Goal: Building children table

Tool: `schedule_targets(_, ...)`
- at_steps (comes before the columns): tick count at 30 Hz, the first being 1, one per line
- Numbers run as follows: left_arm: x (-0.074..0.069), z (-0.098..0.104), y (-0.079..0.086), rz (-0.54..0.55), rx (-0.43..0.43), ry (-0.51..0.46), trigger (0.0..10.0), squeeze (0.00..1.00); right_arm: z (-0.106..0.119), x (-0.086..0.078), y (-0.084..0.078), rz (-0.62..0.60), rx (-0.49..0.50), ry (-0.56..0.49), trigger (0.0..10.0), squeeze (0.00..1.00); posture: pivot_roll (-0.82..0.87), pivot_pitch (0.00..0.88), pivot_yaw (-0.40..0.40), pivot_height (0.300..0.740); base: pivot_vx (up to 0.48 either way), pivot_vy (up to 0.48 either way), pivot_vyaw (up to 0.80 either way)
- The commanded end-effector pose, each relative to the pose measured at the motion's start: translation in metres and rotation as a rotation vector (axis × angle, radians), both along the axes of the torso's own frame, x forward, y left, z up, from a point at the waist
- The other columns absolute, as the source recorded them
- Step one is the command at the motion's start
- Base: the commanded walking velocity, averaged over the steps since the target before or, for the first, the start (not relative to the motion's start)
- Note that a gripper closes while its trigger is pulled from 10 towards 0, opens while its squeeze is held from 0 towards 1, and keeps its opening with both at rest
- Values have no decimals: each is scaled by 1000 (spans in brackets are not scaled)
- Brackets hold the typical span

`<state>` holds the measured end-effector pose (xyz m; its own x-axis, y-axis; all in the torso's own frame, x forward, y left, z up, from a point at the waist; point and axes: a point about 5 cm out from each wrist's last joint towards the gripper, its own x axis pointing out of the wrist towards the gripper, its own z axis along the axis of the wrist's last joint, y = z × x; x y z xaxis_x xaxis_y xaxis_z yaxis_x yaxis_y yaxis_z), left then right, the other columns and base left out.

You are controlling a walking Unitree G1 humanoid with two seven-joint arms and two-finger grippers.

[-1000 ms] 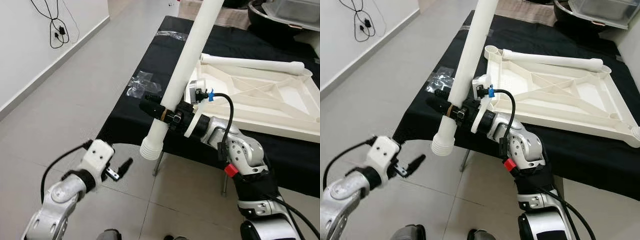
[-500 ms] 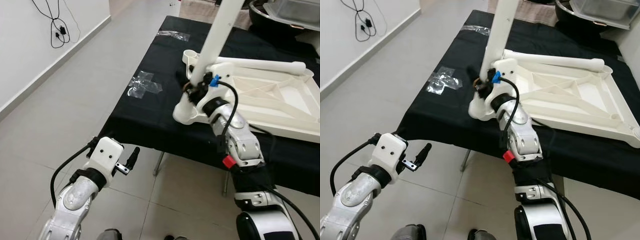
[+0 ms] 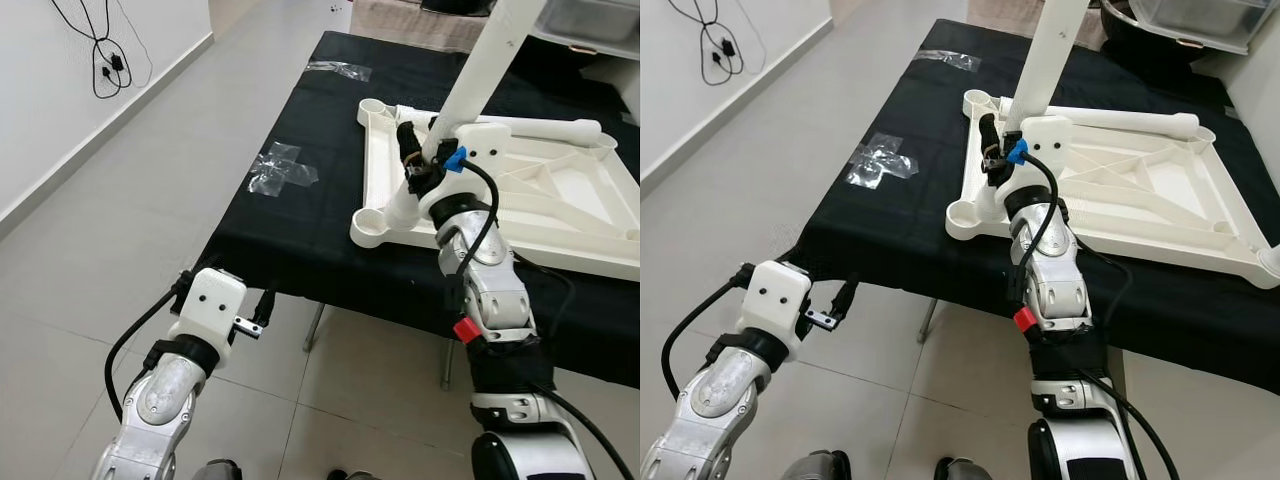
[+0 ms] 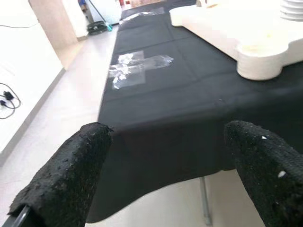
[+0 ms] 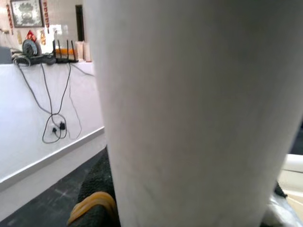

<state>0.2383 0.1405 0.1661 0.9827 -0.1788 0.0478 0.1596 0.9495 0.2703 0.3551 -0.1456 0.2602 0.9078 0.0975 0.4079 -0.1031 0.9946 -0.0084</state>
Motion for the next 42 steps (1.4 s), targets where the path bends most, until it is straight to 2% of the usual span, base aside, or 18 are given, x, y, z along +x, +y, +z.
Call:
schedule_targets(1, 0, 2, 1, 19, 11, -6, 10000, 0, 3, 1, 1, -16, 12, -31, 10000, 0, 121, 129, -116, 740, 352, 0, 0)
schedule_targets(9, -1, -2, -1, 29, 5, 9, 10000, 0, 4, 3, 3, -35, 19, -36, 10000, 0, 115, 124, -113, 740, 340, 0, 0)
schedule_targets(26, 2, -2, 2, 67, -18, 15, 10000, 0, 6, 6, 1, -42, 43, -55, 10000, 0, 114, 124, -114, 740, 0, 0, 0)
schedule_targets(31, 8, 11, 2, 83, -30, -26, 10000, 0, 8, 7, 2, -45, 40, -53, 10000, 0, 109, 137, -112, 740, 0, 0, -800)
schedule_targets(38, 11, 17, 2, 93, -26, -50, 10000, 0, 8, 6, 5, -41, 45, -58, 10000, 0, 112, 138, -110, 740, 0, 0, -771)
schedule_targets(42, 12, 19, 3, 90, -27, -60, 10000, 0, 9, 3, 6, -39, 35, -73, 10000, 0, 110, 133, -111, 740, 0, 0, 0)
